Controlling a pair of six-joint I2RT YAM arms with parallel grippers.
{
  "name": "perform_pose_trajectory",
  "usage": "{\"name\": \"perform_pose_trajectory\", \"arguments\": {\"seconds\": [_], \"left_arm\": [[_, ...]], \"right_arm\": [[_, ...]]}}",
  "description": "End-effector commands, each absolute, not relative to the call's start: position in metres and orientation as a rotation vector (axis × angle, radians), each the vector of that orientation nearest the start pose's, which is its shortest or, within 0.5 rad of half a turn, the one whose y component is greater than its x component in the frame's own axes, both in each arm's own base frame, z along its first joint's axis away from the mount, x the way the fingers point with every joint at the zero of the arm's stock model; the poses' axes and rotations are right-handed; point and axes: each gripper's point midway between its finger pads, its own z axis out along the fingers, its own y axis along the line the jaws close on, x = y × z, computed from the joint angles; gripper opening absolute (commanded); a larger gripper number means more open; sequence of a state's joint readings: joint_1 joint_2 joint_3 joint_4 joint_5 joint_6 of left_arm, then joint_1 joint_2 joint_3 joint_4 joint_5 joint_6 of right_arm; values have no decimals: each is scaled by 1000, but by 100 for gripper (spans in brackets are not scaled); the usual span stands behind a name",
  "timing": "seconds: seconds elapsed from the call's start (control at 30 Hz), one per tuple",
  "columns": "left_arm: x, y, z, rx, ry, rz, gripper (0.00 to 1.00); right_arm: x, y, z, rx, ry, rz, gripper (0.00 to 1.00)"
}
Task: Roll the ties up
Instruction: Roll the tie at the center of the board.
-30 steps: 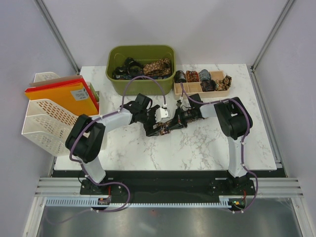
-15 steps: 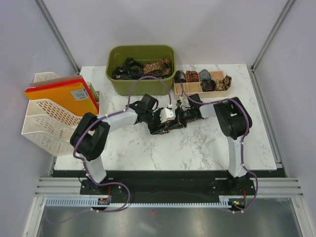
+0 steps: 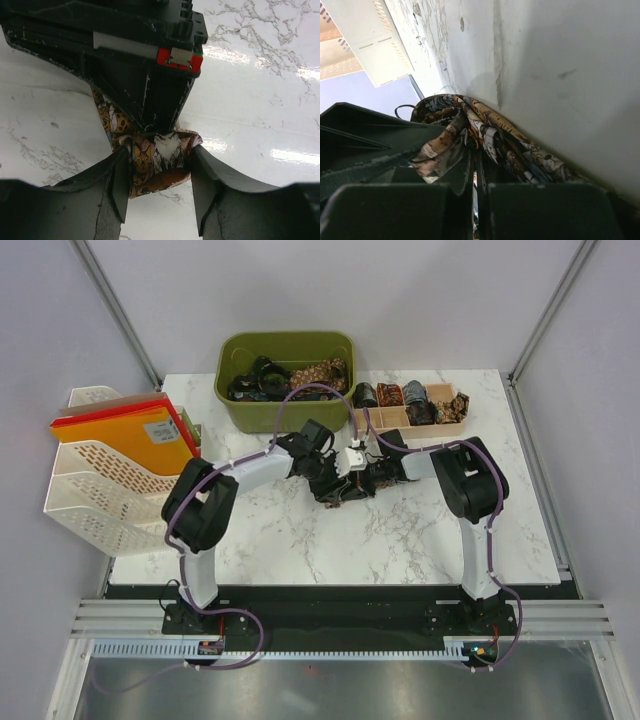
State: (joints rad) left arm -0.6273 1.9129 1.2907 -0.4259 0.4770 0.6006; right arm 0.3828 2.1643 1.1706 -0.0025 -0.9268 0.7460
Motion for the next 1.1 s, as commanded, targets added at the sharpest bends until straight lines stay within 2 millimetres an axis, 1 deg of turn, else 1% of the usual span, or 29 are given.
{"name": "perform_pose_trajectory", "arguments": {"seconds": [0.0,0.03,0.1,0.13,0.17,0.23,0.3,0.33,0.37,0.4,0.43,0.47,0.53,0.67,0.7,0.77,0.8,0.83,0.87,0.93,0.97,1.0,1.07], "left_arm": [[318,-321,32,1629,2043,-652,54],[319,-321,30,1635,2052,-637,54],[315,-314,18,1663,2102,-604,54],[318,-313,17,1671,2104,-574,53],[319,-310,13,1673,2115,-560,53],[317,-304,7,1695,2140,-523,52],[313,-300,-2,1720,2170,-504,50],[311,-296,-5,1734,2190,-490,50],[311,-296,-7,1741,2199,-479,49],[308,-293,-15,1755,2223,-471,48],[309,-290,-17,1762,2235,-444,47],[305,-286,-20,1776,2257,-438,43],[302,-280,-28,1809,2275,-423,40],[286,-265,-40,1892,2325,-423,31],[285,-263,-42,1914,2319,-419,30],[281,-257,-48,1939,2344,-411,25],[280,-255,-50,1967,2338,-402,24],[280,-254,-50,1965,2343,-403,23],[280,-254,-51,1968,2344,-403,22],[280,-253,-51,1990,2337,-397,21],[281,-252,-52,1993,2343,-395,19],[281,-252,-51,2001,2344,-394,18],[280,-250,-52,2010,2350,-393,16]], "right_arm": [[322,303,-26,158,2826,1370,0],[322,304,-24,161,2824,1376,0],[324,305,-20,170,2819,1389,0],[322,305,-18,195,2826,1404,0],[327,309,-13,174,2792,1422,0],[326,312,-9,202,2783,1451,0],[328,316,-1,212,2745,1506,0],[325,318,-1,224,2739,1538,0],[327,322,6,251,2716,1593,0],[327,323,7,261,2711,1611,1],[326,324,9,265,2707,1625,2],[326,325,11,257,2705,1636,5],[330,324,17,247,2687,1638,10],[338,315,28,252,2666,1626,16],[343,314,35,238,2654,1627,18],[342,311,38,236,2677,1610,20],[345,309,43,212,2659,1594,22],[348,308,46,211,2656,1581,25],[347,305,46,225,2673,1566,27],[352,300,49,235,2669,1542,29],[350,296,47,261,2699,1520,29],[353,293,48,266,2700,1501,29],[350,288,45,267,2725,1478,29]]}}
